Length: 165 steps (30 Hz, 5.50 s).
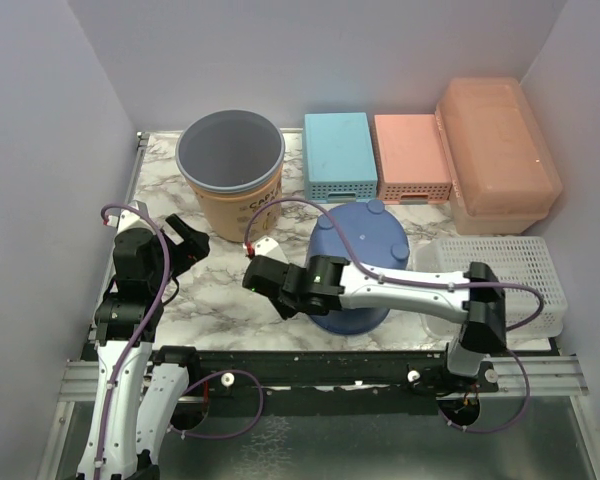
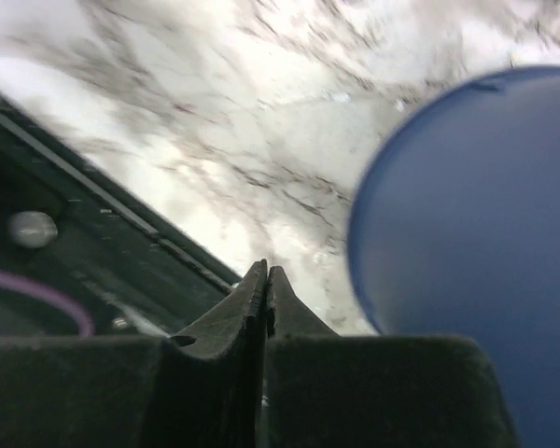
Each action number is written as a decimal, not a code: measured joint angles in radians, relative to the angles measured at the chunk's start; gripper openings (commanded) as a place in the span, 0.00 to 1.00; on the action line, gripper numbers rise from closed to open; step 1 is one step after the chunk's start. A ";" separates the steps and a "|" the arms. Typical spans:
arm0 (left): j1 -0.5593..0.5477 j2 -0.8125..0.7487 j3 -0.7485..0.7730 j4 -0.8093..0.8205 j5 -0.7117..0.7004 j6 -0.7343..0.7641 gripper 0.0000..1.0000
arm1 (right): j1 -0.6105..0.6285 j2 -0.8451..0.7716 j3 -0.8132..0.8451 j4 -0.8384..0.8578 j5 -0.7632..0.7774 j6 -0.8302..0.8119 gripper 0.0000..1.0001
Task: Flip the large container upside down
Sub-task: Turn the container upside down at the center of the board, then move the container to the center of the board, then move the multiple containers to the center of the board.
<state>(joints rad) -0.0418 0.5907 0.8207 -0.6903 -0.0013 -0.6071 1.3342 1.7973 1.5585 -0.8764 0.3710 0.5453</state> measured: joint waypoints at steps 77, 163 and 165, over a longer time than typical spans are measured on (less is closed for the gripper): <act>0.000 0.745 0.615 0.109 -0.211 0.059 0.61 | -0.713 -0.930 -0.510 0.164 -0.256 0.161 0.98; 0.311 0.343 0.378 -0.093 -0.483 0.222 0.73 | -0.715 -1.259 -0.877 0.457 -0.842 -0.223 0.89; 0.311 0.336 0.384 -0.094 -0.489 0.219 0.84 | -0.715 -1.246 -0.882 0.473 -0.879 -0.233 0.88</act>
<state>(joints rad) 0.2691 0.9272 1.2045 -0.7841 -0.4900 -0.3878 0.6189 0.5514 0.6765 -0.4038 -0.5083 0.3122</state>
